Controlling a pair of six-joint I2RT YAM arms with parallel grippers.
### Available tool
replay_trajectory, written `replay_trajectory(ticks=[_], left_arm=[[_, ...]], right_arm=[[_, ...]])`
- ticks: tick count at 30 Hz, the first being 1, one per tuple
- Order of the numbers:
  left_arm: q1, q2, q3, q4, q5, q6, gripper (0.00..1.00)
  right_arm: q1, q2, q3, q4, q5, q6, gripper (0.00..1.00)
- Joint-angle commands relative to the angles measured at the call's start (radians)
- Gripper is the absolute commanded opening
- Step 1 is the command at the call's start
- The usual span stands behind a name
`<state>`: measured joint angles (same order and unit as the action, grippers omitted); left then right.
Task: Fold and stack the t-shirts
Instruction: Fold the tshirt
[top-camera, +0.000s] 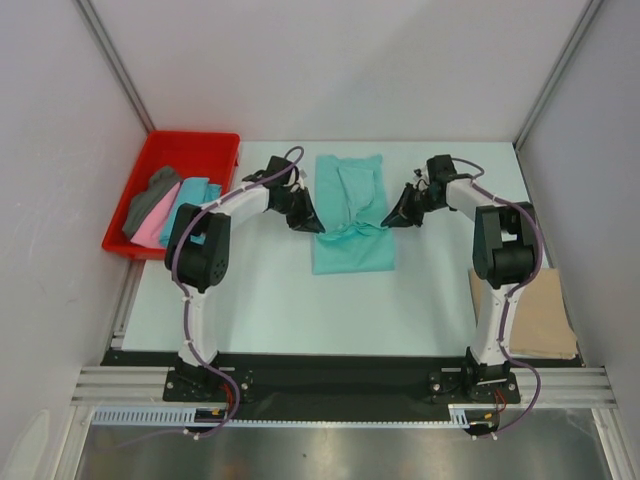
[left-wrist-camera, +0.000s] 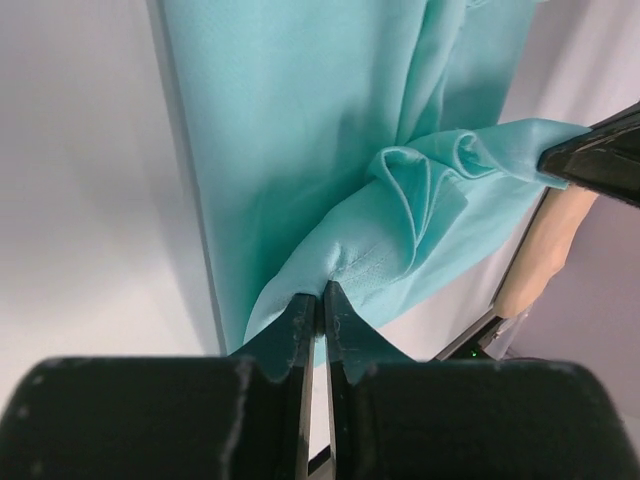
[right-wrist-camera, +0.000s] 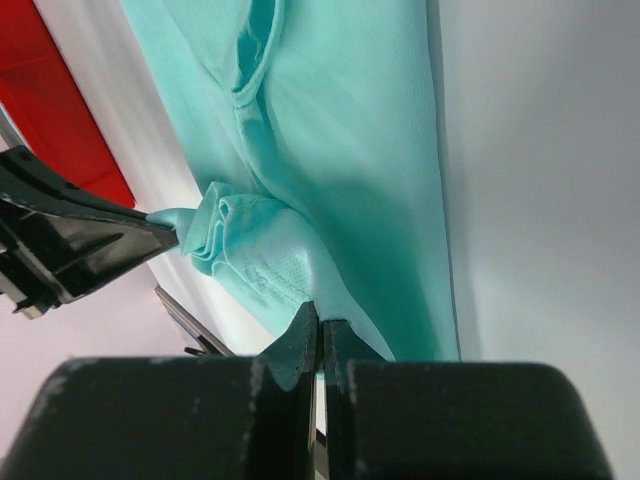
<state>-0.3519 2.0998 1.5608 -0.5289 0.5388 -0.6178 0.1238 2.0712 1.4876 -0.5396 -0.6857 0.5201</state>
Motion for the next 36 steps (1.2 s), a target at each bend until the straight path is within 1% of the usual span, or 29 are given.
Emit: replay_trajectory(ticks=[1, 8, 13, 20, 23, 24, 25, 26, 27, 28, 29, 30, 31, 34, 36], left_arm=[[0.017, 0.014, 0.047, 0.012, 0.052, 0.017, 0.1], [0.034, 0.042, 0.087, 0.027, 0.05, 0.001, 0.1], [0.036, 0.091, 0.131, 0.009, 0.05, -0.003, 0.12], [0.037, 0.135, 0.188, -0.003, 0.047, -0.011, 0.14], [0.04, 0.143, 0.203, -0.011, 0.027, -0.019, 0.15], [0.042, 0.144, 0.211, -0.023, 0.007, -0.017, 0.2], [0.041, 0.146, 0.22, -0.035, -0.016, -0.014, 0.25], [0.041, 0.143, 0.235, -0.061, -0.035, -0.004, 0.27], [0.041, 0.131, 0.246, -0.075, -0.095, 0.007, 0.42], [0.041, 0.12, 0.258, -0.11, -0.129, 0.016, 0.5], [0.039, 0.103, 0.277, -0.123, -0.176, 0.03, 0.54], [0.037, 0.077, 0.275, -0.125, -0.253, 0.064, 0.58], [0.036, 0.027, 0.275, -0.123, -0.288, 0.084, 0.6], [0.027, -0.064, 0.271, -0.14, -0.339, 0.164, 0.64], [0.013, -0.101, 0.219, -0.126, -0.297, 0.205, 0.62]], right_arm=[[-0.018, 0.026, 0.071, -0.026, -0.037, -0.017, 0.0], [-0.021, 0.085, 0.14, -0.02, -0.066, -0.011, 0.0], [-0.026, 0.119, 0.163, -0.026, -0.074, -0.012, 0.05], [-0.033, 0.145, 0.195, -0.031, -0.077, -0.006, 0.07], [-0.036, 0.153, 0.206, -0.028, -0.08, -0.003, 0.13], [-0.038, 0.158, 0.214, -0.026, -0.083, -0.002, 0.14], [-0.039, 0.17, 0.223, -0.026, -0.083, 0.001, 0.18], [-0.041, 0.174, 0.23, -0.025, -0.081, 0.004, 0.21], [-0.046, 0.182, 0.259, -0.033, -0.078, 0.006, 0.24], [-0.049, 0.197, 0.276, -0.043, -0.075, 0.004, 0.3], [-0.052, 0.205, 0.304, -0.055, -0.063, 0.001, 0.32], [-0.056, 0.21, 0.327, -0.092, -0.052, -0.015, 0.33], [-0.062, 0.211, 0.376, -0.118, -0.038, -0.026, 0.36], [-0.064, 0.185, 0.418, -0.23, 0.046, -0.095, 0.39], [-0.052, 0.117, 0.384, -0.249, 0.116, -0.126, 0.41]])
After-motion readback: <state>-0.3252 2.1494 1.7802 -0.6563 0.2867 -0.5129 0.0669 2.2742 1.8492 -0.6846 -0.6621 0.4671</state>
